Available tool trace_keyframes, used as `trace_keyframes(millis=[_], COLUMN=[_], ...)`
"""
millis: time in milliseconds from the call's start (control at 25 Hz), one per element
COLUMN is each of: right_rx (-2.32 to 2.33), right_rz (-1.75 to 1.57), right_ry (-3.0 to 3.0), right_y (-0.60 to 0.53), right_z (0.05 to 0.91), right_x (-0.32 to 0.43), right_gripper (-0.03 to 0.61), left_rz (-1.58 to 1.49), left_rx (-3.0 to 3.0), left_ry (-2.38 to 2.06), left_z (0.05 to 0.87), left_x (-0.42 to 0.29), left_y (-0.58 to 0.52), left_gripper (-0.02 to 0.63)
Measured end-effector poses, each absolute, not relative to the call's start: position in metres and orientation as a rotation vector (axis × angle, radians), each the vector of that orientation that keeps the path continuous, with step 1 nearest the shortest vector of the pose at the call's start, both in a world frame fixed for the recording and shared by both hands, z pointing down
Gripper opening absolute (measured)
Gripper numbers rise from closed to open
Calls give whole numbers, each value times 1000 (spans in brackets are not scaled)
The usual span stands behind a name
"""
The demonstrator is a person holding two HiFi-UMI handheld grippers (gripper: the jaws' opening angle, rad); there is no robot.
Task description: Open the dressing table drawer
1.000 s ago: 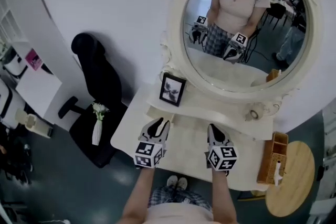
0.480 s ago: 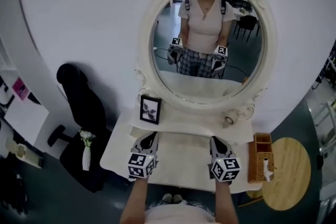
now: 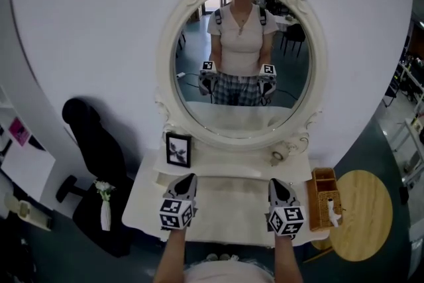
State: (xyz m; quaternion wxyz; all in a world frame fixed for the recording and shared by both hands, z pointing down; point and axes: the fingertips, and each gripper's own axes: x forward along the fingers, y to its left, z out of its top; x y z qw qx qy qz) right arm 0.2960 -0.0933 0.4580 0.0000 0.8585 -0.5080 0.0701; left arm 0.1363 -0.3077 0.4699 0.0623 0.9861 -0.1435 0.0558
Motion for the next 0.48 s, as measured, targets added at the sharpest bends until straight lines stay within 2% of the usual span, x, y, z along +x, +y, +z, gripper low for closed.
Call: trace_keyframes(millis=[480], right_rx=[2717], right_rz=[250], right_ry=[-1573], right_y=[-92], right_z=[463], right_x=[298], right_gripper=[15], left_rz=[162], left_rx=[2987], left_ry=[-395], left_z=[470], left_x=[141], left_y=[-309], left_gripper=[28])
